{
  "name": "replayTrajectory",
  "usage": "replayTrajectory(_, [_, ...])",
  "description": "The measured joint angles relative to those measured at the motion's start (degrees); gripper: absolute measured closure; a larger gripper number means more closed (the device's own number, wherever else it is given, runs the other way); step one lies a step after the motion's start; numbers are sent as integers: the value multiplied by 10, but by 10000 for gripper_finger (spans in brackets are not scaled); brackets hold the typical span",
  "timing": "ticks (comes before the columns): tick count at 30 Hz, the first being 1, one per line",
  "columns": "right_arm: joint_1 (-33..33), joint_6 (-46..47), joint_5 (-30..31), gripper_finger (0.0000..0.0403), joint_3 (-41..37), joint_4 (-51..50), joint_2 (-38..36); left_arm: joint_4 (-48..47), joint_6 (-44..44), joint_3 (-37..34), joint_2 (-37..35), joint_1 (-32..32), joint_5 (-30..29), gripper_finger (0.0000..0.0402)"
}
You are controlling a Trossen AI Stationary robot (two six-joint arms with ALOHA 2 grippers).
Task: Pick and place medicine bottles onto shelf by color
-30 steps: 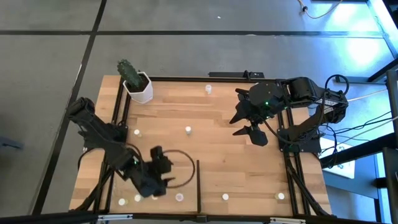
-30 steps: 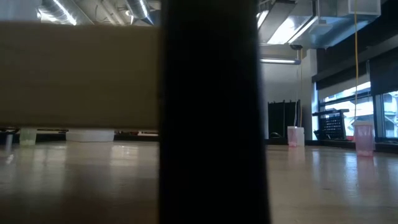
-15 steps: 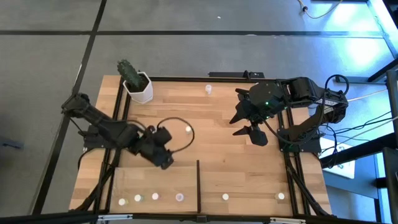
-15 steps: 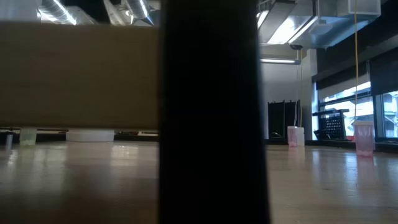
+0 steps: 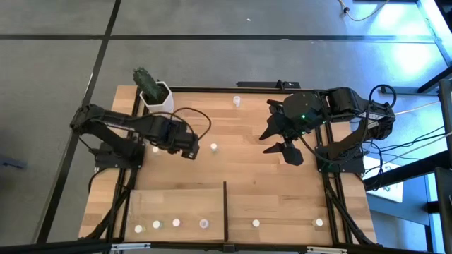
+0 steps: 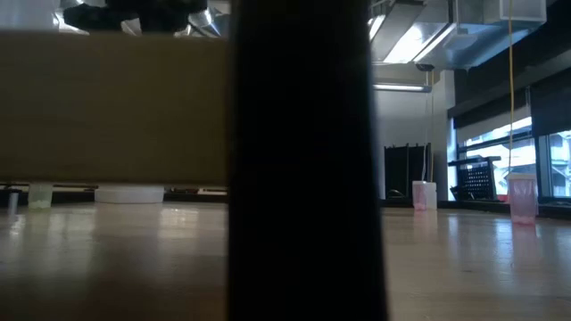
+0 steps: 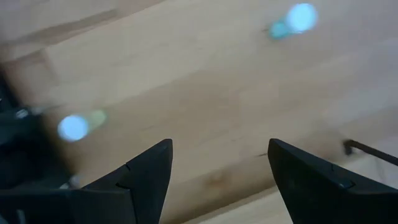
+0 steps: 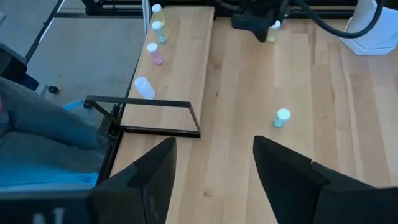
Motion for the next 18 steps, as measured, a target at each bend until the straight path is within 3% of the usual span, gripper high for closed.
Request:
replayTrajectory(5, [-9, 3, 15, 187, 0, 0, 0, -35, 8, 0, 0, 45, 28, 145])
replayTrajectory(12, [-15, 44, 164, 187, 0, 1, 15, -41, 131, -26, 0, 110, 54, 145])
replayTrajectory(18, [-19, 50, 176, 187, 0, 3, 32, -37, 236, -107, 1, 159, 122, 145])
